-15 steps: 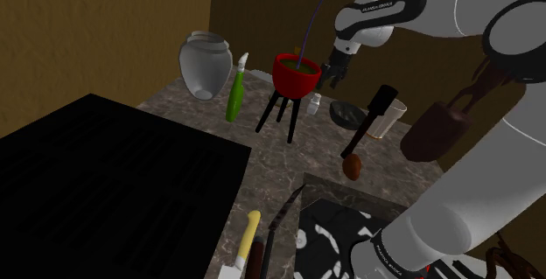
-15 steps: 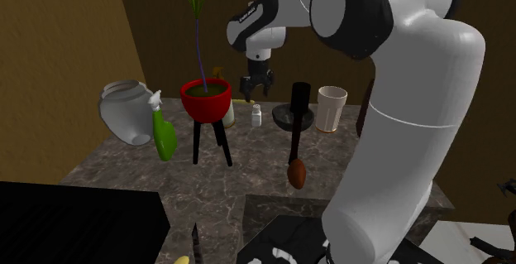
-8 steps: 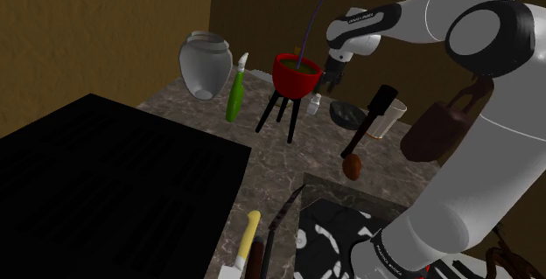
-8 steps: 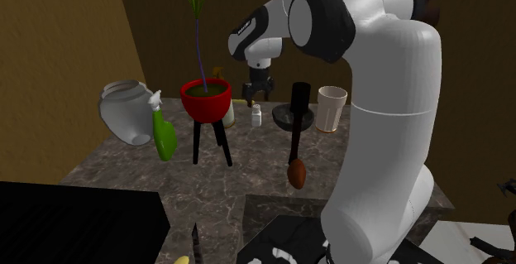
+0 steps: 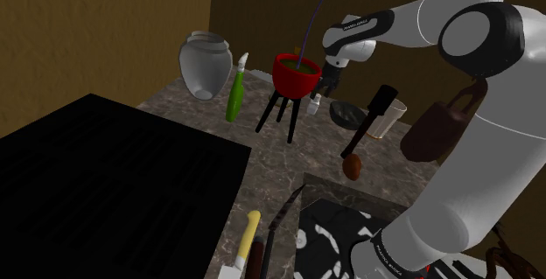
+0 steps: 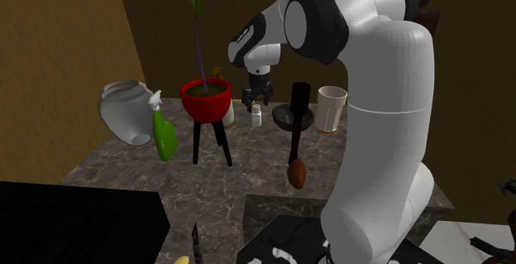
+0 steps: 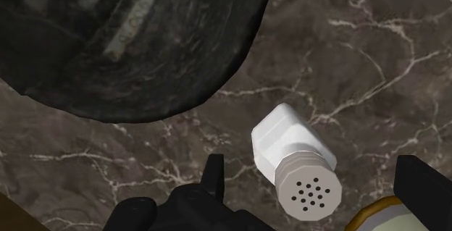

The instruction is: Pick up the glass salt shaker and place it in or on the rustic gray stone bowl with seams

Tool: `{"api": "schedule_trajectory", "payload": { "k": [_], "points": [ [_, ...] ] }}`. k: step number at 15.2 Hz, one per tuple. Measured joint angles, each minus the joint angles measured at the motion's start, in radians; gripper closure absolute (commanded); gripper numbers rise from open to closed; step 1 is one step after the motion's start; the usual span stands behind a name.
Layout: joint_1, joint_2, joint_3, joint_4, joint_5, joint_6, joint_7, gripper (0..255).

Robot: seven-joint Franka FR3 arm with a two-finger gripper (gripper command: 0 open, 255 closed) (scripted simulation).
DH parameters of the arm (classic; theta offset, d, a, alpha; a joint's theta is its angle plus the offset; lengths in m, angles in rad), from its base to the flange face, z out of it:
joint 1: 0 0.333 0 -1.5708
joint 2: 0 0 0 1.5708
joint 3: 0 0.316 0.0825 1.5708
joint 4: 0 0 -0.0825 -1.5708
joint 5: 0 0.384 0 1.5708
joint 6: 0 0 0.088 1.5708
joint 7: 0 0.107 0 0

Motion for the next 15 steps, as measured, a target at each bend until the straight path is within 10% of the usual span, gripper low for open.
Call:
{"api": "schedule_trajectory", "payload": {
  "k": [2,3,15],
  "points": [
    [0.000,0.000,0.000,0.000,0.000,0.001,0.000,0],
    [0.000,0.000,0.000,0.000,0.000,0.001,0.000,255],
    [0.001,-0.006,-0.001,0.010,-0.003,-0.015,0.002,255]
  ]
}}
